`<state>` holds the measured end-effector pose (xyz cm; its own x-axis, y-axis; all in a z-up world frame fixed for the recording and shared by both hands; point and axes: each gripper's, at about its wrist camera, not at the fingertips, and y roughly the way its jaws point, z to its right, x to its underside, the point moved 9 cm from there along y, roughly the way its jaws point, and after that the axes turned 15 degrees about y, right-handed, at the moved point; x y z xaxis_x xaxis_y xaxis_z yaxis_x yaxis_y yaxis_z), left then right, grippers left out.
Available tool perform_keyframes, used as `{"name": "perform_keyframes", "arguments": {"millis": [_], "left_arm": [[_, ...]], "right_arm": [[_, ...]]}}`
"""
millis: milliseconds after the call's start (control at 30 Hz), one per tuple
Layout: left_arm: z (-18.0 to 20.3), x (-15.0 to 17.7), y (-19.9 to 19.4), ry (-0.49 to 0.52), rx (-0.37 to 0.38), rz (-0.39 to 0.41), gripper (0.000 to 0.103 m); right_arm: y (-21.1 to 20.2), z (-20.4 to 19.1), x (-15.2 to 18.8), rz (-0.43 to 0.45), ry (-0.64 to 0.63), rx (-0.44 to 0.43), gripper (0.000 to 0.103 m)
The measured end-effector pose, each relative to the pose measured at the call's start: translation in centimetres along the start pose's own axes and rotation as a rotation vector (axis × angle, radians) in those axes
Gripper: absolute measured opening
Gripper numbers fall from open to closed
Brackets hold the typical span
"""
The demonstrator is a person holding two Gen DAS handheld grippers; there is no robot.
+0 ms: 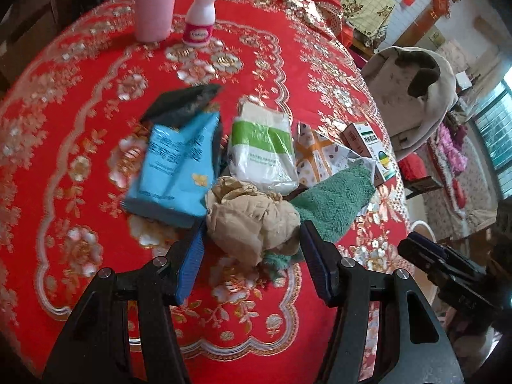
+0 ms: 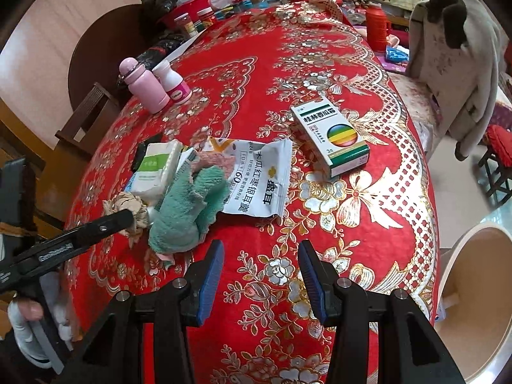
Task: Collect trash
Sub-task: 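Grasp the beige crumpled tissue with left tool while right tool grasps white tissue pack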
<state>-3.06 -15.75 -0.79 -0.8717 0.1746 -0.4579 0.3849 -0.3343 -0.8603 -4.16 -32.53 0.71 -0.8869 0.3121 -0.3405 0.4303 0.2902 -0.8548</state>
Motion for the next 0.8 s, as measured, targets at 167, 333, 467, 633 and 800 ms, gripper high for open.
{"name": "perform_keyframes", "arguments": {"millis": [167,333,467,633,800], "left_arm": [[-0.1,-0.1,-0.7,0.015,0.009,0.016,0.025],[-0.5,-0.9,-2.8,0.045,0.006,0.052,0.006],[-1.2,-1.3,-3.9,0.052,-0.001,0.068,0.006],[-1.1,-0.9,-3.8,0.055,0.023,0.059,0.012],[-0.9,-1.4,-3.3,0.020,0.058,0.084,0.052]], "right_arm": [[-0.1,-1.4,-0.2,-0.002,-0.025,-0.021,0.046],[-0.1,-4.0,-0.8,-0.001,-0.050,-0.066,0.046],[0.2,-6.5,-1.3,0.003,-0.099,-0.087,0.046],[0.7,-8.0,-1.2,-0.002,-0.115,-0.104,0.046],[1.0,-7.9,-0.8,-0.014,-0.113,-0.092,0.046]]}}
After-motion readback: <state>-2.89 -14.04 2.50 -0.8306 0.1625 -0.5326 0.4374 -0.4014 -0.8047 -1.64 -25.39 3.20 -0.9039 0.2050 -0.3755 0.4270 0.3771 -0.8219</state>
